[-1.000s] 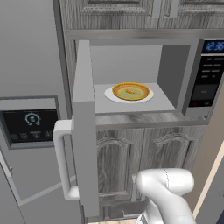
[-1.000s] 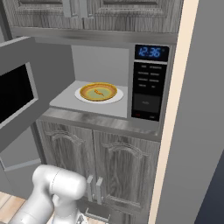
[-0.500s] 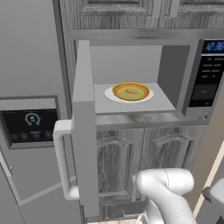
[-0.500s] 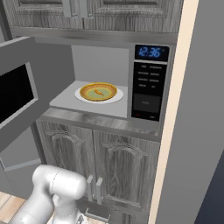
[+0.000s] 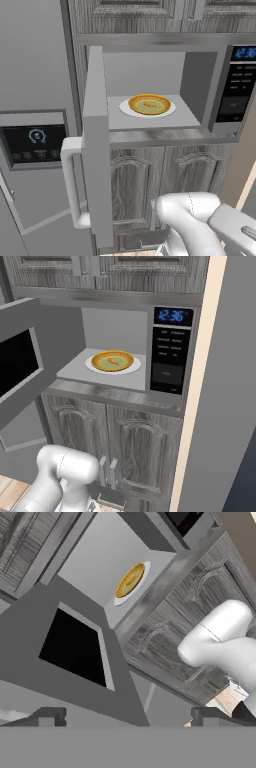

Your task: Pick the shrimp from the counter and place it in the microwave. Then turn on the microwave.

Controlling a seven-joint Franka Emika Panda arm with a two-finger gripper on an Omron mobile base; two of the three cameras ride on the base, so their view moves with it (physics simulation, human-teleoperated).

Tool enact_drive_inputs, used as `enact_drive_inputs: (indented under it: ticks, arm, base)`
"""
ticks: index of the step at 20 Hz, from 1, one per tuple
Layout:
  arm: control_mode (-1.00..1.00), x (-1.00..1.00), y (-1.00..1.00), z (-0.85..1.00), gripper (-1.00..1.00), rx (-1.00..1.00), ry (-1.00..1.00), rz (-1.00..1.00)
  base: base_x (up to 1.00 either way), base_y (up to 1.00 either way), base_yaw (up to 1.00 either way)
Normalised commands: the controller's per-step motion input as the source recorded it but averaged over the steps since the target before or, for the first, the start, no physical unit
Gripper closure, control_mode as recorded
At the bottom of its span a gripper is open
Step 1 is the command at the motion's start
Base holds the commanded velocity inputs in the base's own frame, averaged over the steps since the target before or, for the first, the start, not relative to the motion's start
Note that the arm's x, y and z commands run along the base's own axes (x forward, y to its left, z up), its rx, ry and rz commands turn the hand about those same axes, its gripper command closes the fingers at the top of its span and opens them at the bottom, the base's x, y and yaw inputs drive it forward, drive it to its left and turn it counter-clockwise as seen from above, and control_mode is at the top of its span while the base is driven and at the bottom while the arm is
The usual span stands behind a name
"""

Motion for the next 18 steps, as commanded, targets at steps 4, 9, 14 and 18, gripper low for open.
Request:
enact_drive_inputs:
  ticks: [4,9,14,18]
  arm:
    - [-1.00,0.00,0.36,-0.16,-1.00,0.00,0.21,0.00]
    - [-1.00,-0.11,0.30,-0.16,-1.00,0.00,0.18,0.00]
    - [-1.00,-0.22,0.32,-0.16,-1.00,0.00,0.11,0.00]
    - [-1.00,-0.23,0.32,-0.14,-1.00,0.00,0.06,-0.01]
  base:
    - [0.00,0.00,0.00]
    - [0.00,0.00,0.00]
    - [0.00,0.00,0.00]
    - [0.00,0.00,0.00]
